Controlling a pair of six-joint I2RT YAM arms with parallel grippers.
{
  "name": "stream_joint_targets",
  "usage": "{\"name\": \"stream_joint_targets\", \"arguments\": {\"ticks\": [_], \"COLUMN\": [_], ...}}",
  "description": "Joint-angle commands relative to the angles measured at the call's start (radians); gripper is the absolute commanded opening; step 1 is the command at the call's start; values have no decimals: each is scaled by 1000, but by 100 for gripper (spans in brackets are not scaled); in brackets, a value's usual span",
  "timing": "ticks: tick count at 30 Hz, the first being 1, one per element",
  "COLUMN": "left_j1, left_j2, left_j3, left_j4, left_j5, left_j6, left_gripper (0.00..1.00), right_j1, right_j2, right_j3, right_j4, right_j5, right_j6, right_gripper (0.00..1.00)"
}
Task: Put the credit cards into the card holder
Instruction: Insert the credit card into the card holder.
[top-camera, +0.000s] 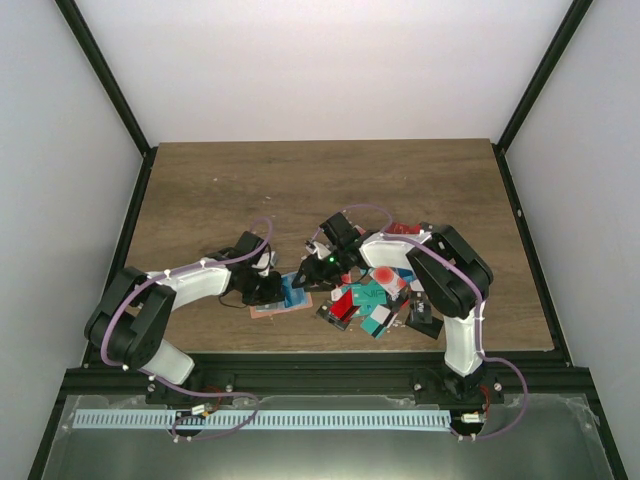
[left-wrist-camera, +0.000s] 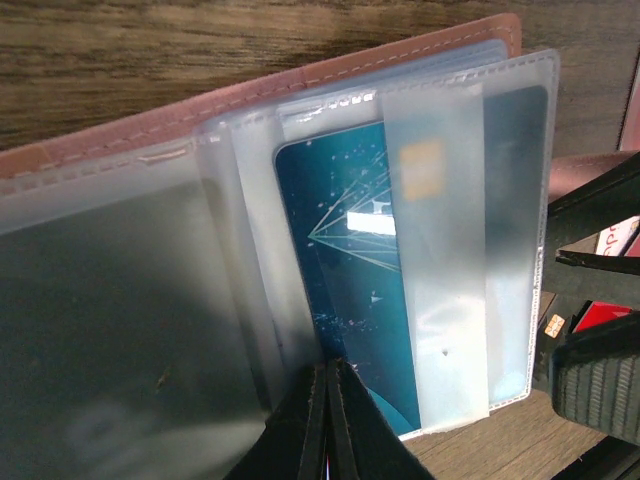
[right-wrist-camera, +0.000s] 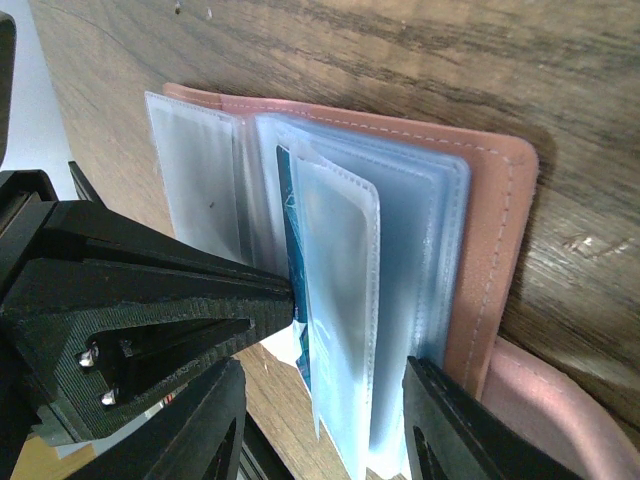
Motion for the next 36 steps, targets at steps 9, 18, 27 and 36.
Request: {"name": "stream_joint_targets", "arguments": {"ticks": [9,18,27,36], "left_j1": [-12,-12,-12,-12], "left_j2": [32,23,16,-99], "left_j3": [-38,-42,-43,13], "left_j4": [-18,-20,-21,-142], "left_j5": [-79,-82,-85,-159], "left_j6": [22,22,17,3], "left_gripper": [4,4,4,4], "right_j1": [36,59,79,118], "right_j2": [-2,-12,-21,-4], "right_j3": [60,103,128,166], "right_j4": [-66,-115,-141,-125], "right_j5": [54,111,137,68], "right_j6": [-36,-58,-83,-128], "right_gripper": [44,43,42,43]}}
